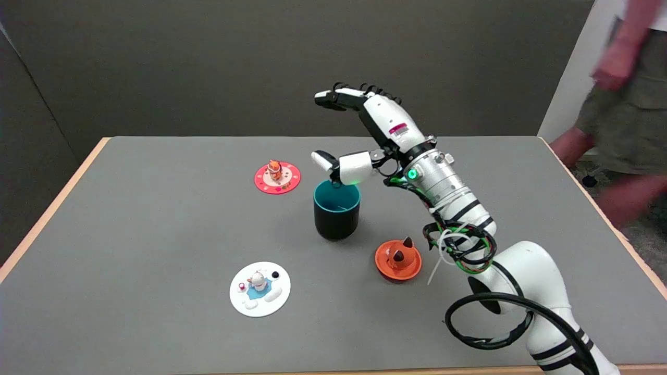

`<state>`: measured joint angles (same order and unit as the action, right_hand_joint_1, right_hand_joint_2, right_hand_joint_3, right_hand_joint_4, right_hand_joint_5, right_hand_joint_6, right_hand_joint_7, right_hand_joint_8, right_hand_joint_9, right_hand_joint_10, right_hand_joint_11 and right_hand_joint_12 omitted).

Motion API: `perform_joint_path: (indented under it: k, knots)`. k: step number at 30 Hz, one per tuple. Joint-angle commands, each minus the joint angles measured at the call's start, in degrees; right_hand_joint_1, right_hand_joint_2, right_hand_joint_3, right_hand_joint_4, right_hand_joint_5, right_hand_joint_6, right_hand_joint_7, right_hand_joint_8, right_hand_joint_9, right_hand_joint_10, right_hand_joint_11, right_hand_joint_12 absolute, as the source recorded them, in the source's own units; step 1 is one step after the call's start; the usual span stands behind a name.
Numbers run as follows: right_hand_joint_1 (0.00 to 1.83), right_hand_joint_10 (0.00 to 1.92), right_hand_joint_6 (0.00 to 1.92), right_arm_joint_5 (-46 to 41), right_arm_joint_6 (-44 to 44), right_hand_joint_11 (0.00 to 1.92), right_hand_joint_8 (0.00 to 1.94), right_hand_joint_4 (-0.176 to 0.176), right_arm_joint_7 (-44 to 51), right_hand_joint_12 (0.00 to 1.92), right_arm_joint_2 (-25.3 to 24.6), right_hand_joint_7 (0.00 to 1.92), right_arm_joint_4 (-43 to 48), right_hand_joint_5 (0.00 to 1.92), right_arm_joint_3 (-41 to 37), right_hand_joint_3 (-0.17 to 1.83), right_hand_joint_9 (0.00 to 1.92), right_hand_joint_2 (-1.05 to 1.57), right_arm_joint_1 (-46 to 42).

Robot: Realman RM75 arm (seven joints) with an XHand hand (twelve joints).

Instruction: Pick up the cup lid with blue sky.

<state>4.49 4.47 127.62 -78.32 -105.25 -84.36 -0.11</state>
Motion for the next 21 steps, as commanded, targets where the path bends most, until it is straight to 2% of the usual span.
perform_joint_path:
  k: [1,3,8,10,13,17,21]
  knots:
    - [0.73,0.19,0.21,-0.38,-1.45,0.27,0.17,-0.098,-0.41,0.26,-1.68,0.62,0.73,0.59,2.34,0.94,0.52,0.4,-1.57]
    - [0.73,0.19,0.21,-0.38,-1.09,0.27,0.17,-0.098,-0.41,0.26,-2.36,0.62,1.05,0.58,2.64,0.94,0.52,0.4,-1.55]
    - [0.73,0.19,0.21,0.0,-1.08,0.27,0.17,-0.104,0.21,0.26,-9.31,0.61,0.54,0.58,2.06,0.94,0.51,0.41,-1.66]
    - [0.73,0.19,0.2,0.44,-1.32,0.27,0.17,-0.109,0.69,0.26,-10.11,0.61,0.96,0.57,1.92,0.94,0.51,0.41,-1.2]
    - [0.73,0.19,0.2,2.21,-2.77,0.27,0.17,-0.107,0.93,0.26,-8.76,0.61,3.08,0.55,3.25,0.94,0.52,0.41,0.62]
    - [0.73,0.2,0.2,7.91,-13.49,0.31,0.17,-0.107,1.53,0.28,-6.06,0.59,4.33,0.55,5.51,0.95,0.54,0.42,6.69]
    - [0.74,0.2,0.19,13.16,-17.34,0.33,0.17,-0.106,1.11,0.29,-1.89,0.59,6.81,0.5,7.35,0.96,0.55,0.39,11.15]
